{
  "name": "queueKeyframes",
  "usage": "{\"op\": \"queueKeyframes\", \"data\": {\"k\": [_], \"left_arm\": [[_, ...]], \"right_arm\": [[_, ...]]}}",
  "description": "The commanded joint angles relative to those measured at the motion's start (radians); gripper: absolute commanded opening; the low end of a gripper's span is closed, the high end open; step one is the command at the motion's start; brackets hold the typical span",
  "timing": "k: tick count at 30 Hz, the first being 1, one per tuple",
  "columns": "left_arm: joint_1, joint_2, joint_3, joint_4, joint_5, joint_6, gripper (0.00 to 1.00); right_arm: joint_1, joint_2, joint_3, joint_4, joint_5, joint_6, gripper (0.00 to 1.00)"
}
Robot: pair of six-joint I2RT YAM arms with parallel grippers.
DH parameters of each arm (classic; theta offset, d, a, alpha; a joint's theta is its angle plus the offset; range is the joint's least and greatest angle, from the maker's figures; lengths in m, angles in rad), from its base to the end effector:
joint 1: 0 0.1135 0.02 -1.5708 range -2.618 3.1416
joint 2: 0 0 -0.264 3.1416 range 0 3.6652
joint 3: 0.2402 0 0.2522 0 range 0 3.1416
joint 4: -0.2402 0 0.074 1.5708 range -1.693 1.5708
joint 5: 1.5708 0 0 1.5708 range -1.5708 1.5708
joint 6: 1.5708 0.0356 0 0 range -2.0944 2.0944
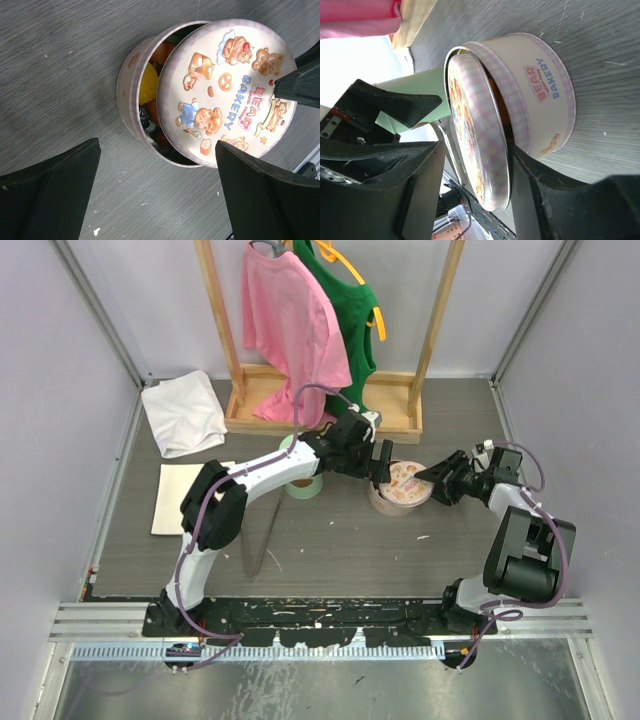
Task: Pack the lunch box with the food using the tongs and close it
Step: Screw the box lid onto the packing box.
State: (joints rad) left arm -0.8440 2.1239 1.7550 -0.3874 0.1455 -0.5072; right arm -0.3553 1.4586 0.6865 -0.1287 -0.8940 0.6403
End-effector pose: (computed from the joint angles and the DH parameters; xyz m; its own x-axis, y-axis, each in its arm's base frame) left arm 0.3206 -0.3683 0.2308 -0.7918 0.1672 -0.5875 0.4861 0.7549 -0.4403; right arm 0.2605 -0.0671 0.1725 -0.7303 0.6701 -0.1329 0.2498 0.4430 0.8610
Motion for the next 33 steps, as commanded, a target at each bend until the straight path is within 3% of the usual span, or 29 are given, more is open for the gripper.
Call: {"op": "queueKeyframes", "data": {"k": [1,10,19,33], "left_arm": [[0.0,0.007,0.066,-0.001,0.027,0.022,0.99],[-0.001,0.038,0.107,-0.021,0.06,0.019,1.0],[0.001,0.075,0.145,-0.043,0.091,0.017,0.99],[0.021,0.097,0.153,-0.03,0.171,-0.018,0.86]], "right_arm": [[0.005,-0.047,0.083,-0.162,0.107,-0.121,0.58],[0.064,0.007,0.18,-0.338,0.265,-0.206,0.6],[0.112,0.054,0.208,-0.335,0.292,-0.19,0.6],[0.149,0.098,0.292,-0.401,0.302,-0.211,0.64]]}}
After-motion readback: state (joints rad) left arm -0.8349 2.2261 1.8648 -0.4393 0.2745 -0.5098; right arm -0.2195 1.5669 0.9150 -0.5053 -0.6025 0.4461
